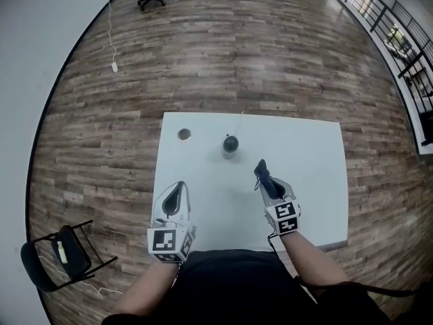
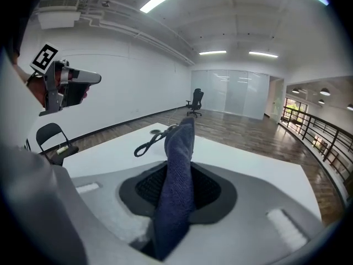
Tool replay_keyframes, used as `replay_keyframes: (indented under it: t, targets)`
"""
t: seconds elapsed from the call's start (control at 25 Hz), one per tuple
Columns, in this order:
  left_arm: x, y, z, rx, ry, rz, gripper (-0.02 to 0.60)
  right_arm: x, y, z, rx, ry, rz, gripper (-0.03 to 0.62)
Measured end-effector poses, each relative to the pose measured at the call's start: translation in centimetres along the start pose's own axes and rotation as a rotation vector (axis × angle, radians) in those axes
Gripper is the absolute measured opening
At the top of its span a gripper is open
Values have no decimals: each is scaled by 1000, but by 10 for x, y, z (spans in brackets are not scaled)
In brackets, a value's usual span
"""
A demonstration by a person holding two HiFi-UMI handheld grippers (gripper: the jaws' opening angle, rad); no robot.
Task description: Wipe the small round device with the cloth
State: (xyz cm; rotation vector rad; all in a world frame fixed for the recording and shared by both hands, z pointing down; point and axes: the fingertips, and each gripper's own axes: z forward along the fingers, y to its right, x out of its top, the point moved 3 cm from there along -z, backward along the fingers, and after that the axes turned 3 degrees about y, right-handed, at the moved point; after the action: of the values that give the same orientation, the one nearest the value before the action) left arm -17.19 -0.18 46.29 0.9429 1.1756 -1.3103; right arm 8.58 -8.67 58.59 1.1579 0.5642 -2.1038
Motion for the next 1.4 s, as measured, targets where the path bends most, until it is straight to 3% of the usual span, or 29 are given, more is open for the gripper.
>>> replay_keyframes:
  t: [0.84,1.08,1.4]
  targets:
    - [-6,-32,-7,86,-51,-20,8,73,5,71,67,59,-94,104]
    - [-14,-41,-20,139,-71,-30,7,76,-1,94,103,44,-136,104]
    - [-22,-43,-29,178,-91,-42,8,69,11,118,70,-16,-153,104]
